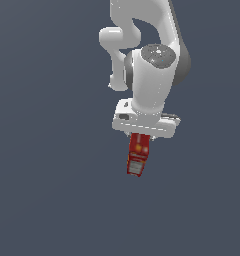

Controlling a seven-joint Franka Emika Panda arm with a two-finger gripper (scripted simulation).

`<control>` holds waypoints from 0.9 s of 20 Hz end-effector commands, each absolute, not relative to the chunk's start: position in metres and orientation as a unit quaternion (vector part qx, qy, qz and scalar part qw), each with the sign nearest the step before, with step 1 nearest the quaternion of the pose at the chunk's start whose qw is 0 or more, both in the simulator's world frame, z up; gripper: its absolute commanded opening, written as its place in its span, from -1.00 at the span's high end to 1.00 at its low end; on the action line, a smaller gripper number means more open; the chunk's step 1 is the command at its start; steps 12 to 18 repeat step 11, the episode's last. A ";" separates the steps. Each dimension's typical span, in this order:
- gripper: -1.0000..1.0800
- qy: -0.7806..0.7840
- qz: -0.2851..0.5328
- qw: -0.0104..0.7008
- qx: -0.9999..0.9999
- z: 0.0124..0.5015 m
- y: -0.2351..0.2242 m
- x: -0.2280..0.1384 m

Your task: Pick up the object and move it to a goal position.

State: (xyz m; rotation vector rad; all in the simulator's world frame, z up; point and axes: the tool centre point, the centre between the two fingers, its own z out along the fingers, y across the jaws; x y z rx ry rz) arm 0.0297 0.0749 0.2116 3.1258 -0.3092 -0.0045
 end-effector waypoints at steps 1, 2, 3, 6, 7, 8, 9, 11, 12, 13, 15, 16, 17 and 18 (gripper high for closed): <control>1.00 -0.098 0.000 0.000 0.995 0.226 0.075 0.024; 1.00 -0.098 0.000 0.000 0.995 0.232 0.075 0.022; 1.00 -0.098 0.000 0.000 0.995 0.237 0.076 0.020; 1.00 -0.098 0.000 0.000 0.995 0.249 0.076 0.015; 1.00 -0.098 0.000 0.000 0.995 0.252 0.076 0.014; 1.00 -0.098 0.000 0.000 0.995 0.254 0.076 0.013; 1.00 -0.098 0.000 0.000 0.995 0.255 0.076 0.012; 1.00 -0.098 0.000 0.000 0.995 0.257 0.076 0.011; 1.00 -0.098 0.000 0.000 0.995 0.257 0.076 0.011; 1.00 -0.098 0.000 0.000 0.995 0.257 0.076 0.011; 1.00 -0.098 0.000 0.000 0.995 0.257 0.076 0.011; 1.00 -0.098 0.000 0.000 0.995 0.257 0.076 0.011; 1.00 -0.098 0.000 0.000 0.995 0.257 0.076 0.011; 1.00 -0.098 0.000 0.000 0.995 0.257 0.076 0.011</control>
